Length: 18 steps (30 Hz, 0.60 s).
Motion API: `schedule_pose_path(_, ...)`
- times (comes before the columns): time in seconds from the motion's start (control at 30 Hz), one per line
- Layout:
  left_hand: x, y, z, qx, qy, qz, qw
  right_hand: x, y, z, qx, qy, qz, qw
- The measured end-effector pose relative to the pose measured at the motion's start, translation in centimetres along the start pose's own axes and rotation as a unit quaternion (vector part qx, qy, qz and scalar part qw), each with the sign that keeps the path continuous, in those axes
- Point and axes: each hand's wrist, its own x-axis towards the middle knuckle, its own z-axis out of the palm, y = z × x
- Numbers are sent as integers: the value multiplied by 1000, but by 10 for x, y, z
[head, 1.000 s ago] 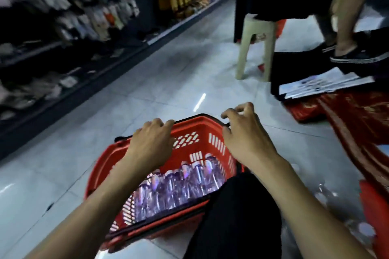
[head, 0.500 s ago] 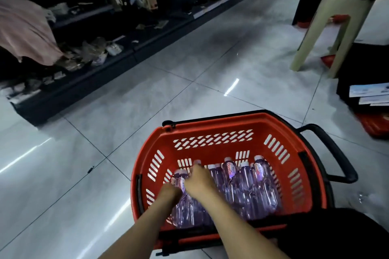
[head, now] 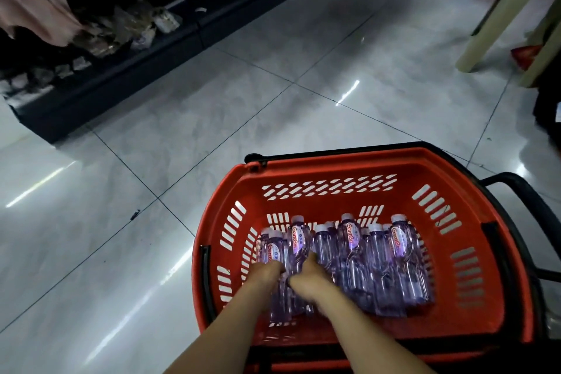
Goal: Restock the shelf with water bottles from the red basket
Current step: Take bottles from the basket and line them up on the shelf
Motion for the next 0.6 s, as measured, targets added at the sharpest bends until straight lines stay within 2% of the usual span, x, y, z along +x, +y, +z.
schedule_pose_path(0.13,-39,15,-4,11,-11,-5,1000,14,1,-2,-68,16,12,997)
schedule_pose_path(0.27,-28,13,-5,13,-25,-45,999,17,0,6,-103,25,13,994)
schedule_pose_path(0.33,-20,13,-4,0,-27,-53,998,23,0,14,-91,35,0,995)
schedule_pose_path(0.47,-32,15,-8,0,-56,-57,997,28,3,9,-10,3,-4,1000)
schedule_pose_path(0.6,-33,4,-10,-65,-71,-64,993,26,11,9,43,-28,10,999)
